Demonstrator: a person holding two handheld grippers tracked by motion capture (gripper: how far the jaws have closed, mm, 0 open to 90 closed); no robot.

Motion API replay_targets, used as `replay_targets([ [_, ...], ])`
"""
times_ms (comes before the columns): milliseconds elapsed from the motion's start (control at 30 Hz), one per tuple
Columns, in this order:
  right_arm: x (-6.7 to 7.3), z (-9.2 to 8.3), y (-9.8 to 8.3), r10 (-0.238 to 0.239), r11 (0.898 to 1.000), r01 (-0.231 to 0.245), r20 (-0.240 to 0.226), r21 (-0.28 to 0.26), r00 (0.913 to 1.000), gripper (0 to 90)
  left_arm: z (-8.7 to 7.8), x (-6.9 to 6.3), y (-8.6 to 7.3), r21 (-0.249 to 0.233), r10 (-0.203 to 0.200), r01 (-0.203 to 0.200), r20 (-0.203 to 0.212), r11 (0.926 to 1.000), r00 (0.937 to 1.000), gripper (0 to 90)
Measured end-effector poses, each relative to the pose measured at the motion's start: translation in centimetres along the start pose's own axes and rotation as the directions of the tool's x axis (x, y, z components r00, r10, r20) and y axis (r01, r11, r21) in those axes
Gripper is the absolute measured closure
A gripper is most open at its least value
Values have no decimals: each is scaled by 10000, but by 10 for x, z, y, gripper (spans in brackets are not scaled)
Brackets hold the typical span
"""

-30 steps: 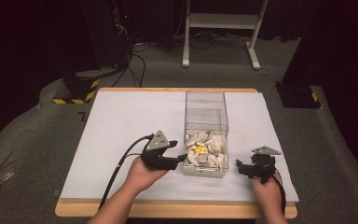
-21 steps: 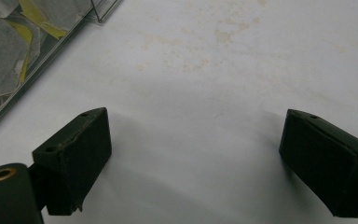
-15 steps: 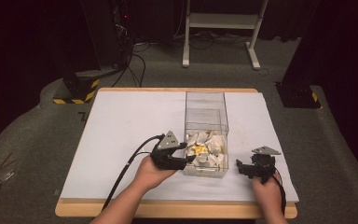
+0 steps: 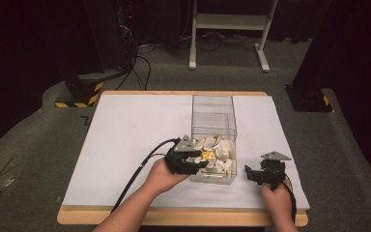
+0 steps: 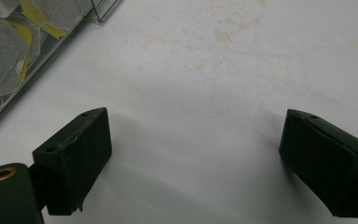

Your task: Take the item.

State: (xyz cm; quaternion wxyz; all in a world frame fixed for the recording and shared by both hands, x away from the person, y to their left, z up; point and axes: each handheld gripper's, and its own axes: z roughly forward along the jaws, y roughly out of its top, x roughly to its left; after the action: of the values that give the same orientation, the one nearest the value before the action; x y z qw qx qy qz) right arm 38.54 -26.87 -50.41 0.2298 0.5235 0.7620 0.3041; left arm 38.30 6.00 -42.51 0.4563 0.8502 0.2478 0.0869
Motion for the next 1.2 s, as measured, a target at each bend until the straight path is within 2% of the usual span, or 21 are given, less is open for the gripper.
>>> replay_targets([
  [133, 0, 0, 0, 30, 10000, -30, -4, 11, 10000, 89, 5, 0, 2, 301, 52, -57, 186, 9995, 9998, 567],
  [300, 0, 0, 0, 4, 10000, -4, -5, 0, 10000, 89, 10, -2, 6, 619, 311, -330, 315, 9975, 9990, 585],
  [467, 0, 0, 0, 6, 10000, -6, -10, -1, 10000, 89, 15, -2, 7, 940, 467, -515, 530, 9942, 9975, 623],
  [633, 0, 0, 0, 7, 10000, -7, -11, 3, 10000, 90, 20, -2, 5, 1322, 563, -635, 577, 9892, 9967, 631],
  [833, 0, 0, 0, 4, 10000, -4, -12, -2, 10000, 90, 23, -1, 7, 1429, 423, -530, 765, 9883, 9962, 634],
  [1033, 0, 0, 0, 23, 10000, -23, -9, 4, 10000, 91, 28, 6, 7, 1654, 53, -241, 1131, 9859, 9936, 644],
  [1200, 0, 0, 0, 23, 10000, -23, -10, 2, 10000, 91, 30, 5, 8, 1733, 41, -227, 1067, 9846, 9943, 662],
])
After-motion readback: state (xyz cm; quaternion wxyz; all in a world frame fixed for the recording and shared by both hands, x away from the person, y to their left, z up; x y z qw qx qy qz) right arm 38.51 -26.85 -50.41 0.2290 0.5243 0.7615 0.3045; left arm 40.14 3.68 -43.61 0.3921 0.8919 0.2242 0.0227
